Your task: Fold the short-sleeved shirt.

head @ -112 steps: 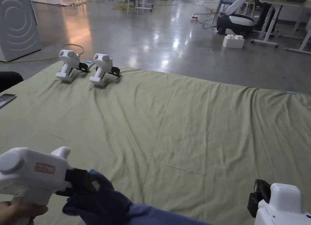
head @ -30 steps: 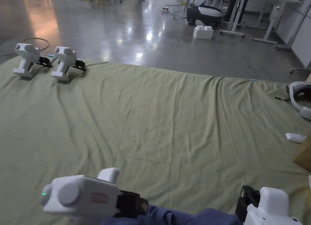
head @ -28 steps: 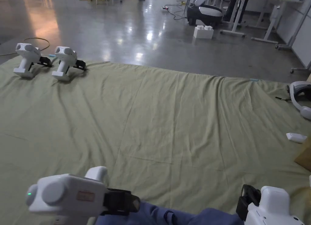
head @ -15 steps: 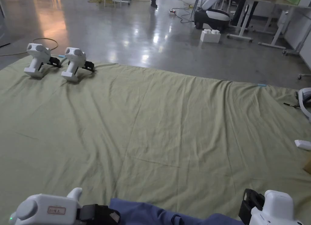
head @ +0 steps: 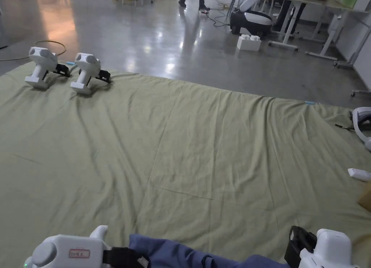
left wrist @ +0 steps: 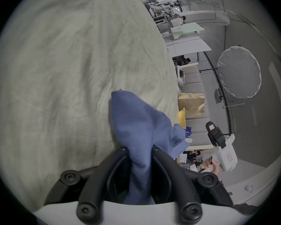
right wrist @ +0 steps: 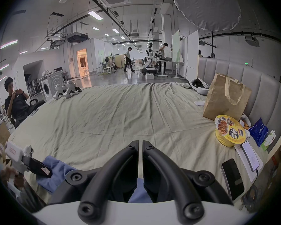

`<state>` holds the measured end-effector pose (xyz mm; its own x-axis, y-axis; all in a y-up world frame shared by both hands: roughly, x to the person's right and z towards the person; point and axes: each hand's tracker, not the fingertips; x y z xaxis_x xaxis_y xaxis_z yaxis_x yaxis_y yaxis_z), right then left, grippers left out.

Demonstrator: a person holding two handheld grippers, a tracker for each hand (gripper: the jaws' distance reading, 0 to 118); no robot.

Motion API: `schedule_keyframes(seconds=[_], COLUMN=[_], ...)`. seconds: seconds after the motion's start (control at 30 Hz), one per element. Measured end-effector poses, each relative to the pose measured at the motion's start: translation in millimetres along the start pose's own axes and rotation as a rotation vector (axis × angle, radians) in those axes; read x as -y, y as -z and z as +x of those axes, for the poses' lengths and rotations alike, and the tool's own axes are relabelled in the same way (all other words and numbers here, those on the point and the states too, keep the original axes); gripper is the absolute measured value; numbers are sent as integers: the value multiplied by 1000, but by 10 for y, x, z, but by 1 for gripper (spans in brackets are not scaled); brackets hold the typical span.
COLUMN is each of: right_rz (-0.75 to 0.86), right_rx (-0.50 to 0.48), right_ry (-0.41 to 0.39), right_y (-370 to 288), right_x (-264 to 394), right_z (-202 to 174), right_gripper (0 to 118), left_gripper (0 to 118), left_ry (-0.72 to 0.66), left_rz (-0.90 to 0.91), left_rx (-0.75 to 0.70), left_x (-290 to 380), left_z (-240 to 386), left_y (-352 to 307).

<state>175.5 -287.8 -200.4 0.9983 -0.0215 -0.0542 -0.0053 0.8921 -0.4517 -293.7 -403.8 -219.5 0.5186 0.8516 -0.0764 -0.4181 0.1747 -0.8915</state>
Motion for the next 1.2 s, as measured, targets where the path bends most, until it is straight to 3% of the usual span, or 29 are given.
schedule_keyframes(seconds=[0.1,0.33,0.5,0.7,0.87,1.2], right_rz=[-4,0,4,3,-5,-16], right_rx=[0,-11,-29,-53,-58,-44], right_ry=[-4,-9,-13,0,13,27], right_y=[10,25,56,94,107,91], right_x=[-14,-44,-60,-25,12,56], right_z=[11,33,4,-46,-34,76], right_gripper=[7,7,7,7,7,7], left_gripper=[19,19,19,19,19,19], left_ry=[43,155,198,320,308,455], left_rz=[17,62,118,100,69,-26], left_rx=[-10,-186,-404,-654,-633,-627], left_x=[-68,-395,-543,-513,-397,-180], left_z=[166,547,939,1445,1633,2078], left_y=[-198,-945,-1474,-1372,-1075,-478])
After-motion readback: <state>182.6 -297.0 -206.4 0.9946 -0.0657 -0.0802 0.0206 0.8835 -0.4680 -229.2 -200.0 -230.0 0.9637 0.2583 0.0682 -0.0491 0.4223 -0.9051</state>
